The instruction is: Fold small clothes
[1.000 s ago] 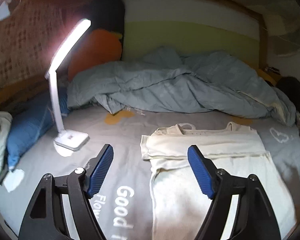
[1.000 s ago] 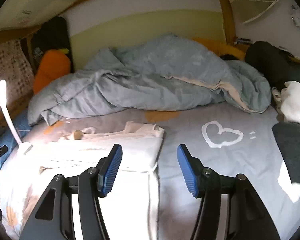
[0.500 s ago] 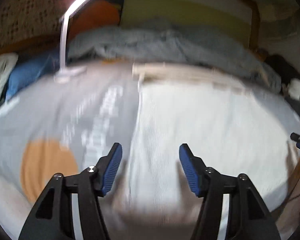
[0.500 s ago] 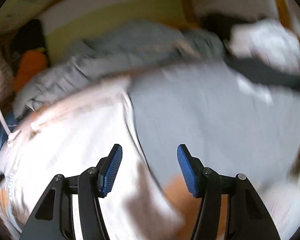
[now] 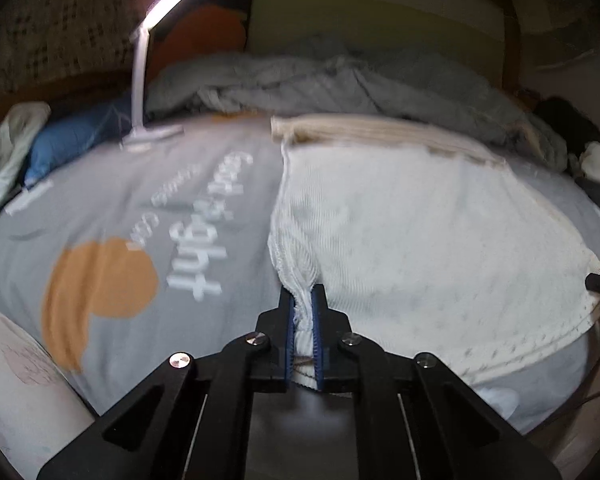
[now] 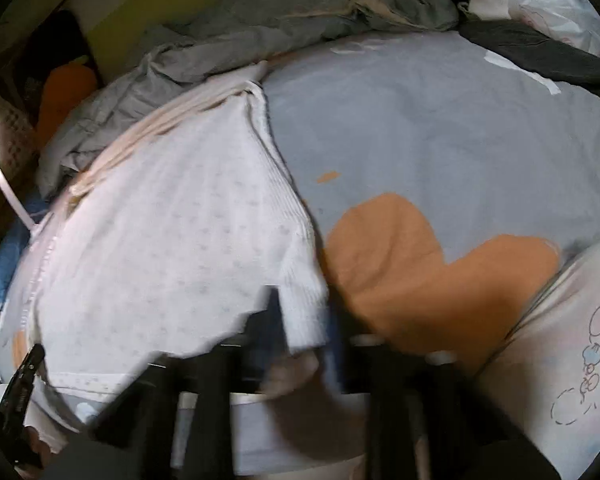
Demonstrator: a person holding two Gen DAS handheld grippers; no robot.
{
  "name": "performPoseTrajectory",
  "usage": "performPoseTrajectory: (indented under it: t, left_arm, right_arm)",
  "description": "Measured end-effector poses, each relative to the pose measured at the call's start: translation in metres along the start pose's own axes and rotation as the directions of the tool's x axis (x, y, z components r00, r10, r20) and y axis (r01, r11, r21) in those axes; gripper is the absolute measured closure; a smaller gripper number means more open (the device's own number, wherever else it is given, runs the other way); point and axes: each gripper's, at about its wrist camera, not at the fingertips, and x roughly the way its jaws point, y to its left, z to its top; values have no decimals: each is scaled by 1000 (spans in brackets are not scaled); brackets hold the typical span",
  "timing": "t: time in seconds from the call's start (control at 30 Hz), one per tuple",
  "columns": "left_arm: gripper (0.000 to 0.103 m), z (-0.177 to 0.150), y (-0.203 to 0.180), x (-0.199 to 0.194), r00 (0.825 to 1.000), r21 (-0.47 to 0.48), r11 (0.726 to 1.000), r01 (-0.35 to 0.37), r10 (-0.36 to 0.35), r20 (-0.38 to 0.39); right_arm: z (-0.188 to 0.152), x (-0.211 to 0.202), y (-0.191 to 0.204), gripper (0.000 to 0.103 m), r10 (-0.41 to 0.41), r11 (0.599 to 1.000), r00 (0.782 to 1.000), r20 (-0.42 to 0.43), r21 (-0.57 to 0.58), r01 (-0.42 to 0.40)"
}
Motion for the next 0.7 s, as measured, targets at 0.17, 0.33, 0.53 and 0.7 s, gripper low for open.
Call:
performPoseTrajectory:
  t: [0.17, 0.33, 0.53, 0.7]
  left_arm:
    - [96, 58, 4, -12, 1000, -22, 1000, -18, 18, 1]
    - [95, 129, 13, 62, 977, -145, 989, -44, 12, -211]
    - [96, 163, 12, 144, 944, -194, 978, -81, 12, -330]
    - [95, 183, 16, 182, 936, -229, 969, -97, 11, -351]
  right_arm:
    - [28, -38, 29, 92, -18, 994, 988, 155, -100, 34]
    - [118, 10, 25, 92, 15, 998, 997, 70, 53, -19]
    - [172, 86, 66, 92, -30, 999, 1000, -2, -19, 30]
    - [207, 132, 59, 92, 5, 998, 998, -63, 56, -2]
